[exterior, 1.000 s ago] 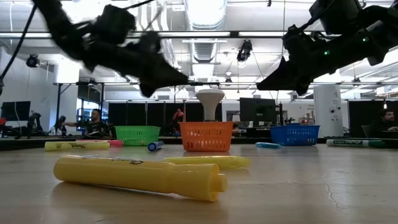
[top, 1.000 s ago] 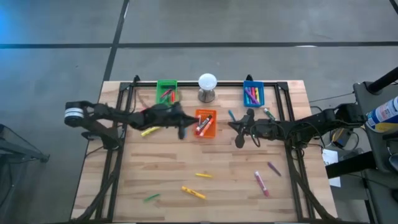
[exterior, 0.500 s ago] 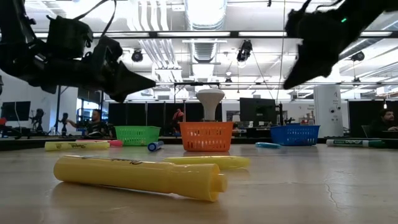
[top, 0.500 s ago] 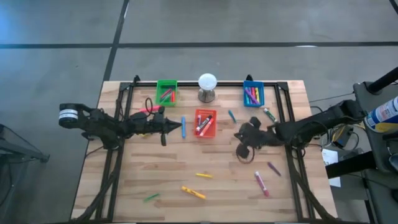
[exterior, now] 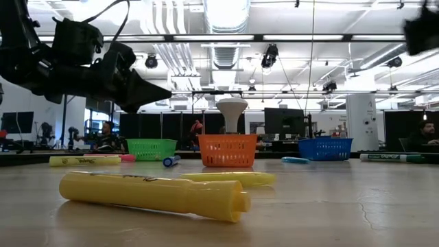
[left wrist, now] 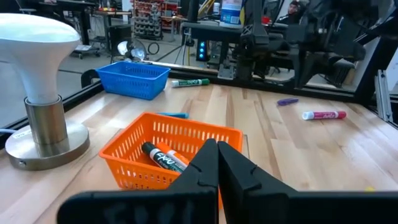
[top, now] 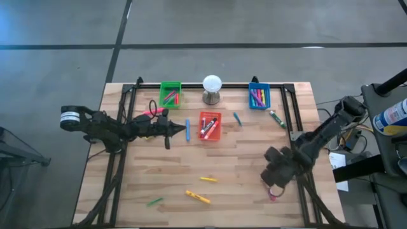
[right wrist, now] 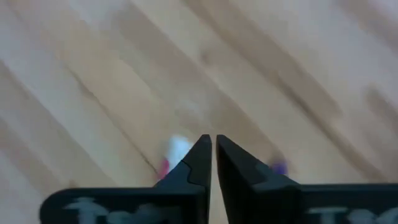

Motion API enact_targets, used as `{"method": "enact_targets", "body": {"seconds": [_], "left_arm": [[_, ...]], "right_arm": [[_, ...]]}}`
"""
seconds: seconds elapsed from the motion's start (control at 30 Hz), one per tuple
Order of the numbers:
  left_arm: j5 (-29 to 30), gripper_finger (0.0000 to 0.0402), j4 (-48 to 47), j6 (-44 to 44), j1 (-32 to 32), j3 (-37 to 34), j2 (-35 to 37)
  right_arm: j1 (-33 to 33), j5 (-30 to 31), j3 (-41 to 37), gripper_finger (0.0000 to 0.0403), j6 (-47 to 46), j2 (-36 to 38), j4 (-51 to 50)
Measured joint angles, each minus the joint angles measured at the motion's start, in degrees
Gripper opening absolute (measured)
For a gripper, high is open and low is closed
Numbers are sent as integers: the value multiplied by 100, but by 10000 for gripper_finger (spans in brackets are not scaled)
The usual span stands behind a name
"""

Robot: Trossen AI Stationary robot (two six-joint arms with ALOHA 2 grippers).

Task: Pick & Place Markers
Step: Put the purple pen into the green bin

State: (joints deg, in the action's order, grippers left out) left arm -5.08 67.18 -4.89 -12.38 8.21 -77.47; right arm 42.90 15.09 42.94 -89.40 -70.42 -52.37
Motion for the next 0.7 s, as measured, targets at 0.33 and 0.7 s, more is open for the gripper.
{"method": "enact_targets", "body": {"seconds": [0.33, 0.7], "left_arm": [[2, 0, -39, -28, 0, 2, 0], [2, 0, -106, -58, 0, 2, -2]], "right_arm": [[592, -1500, -44, 115, -1181, -1039, -451], [585, -1756, -919, 101, -1406, -1008, 849]]}}
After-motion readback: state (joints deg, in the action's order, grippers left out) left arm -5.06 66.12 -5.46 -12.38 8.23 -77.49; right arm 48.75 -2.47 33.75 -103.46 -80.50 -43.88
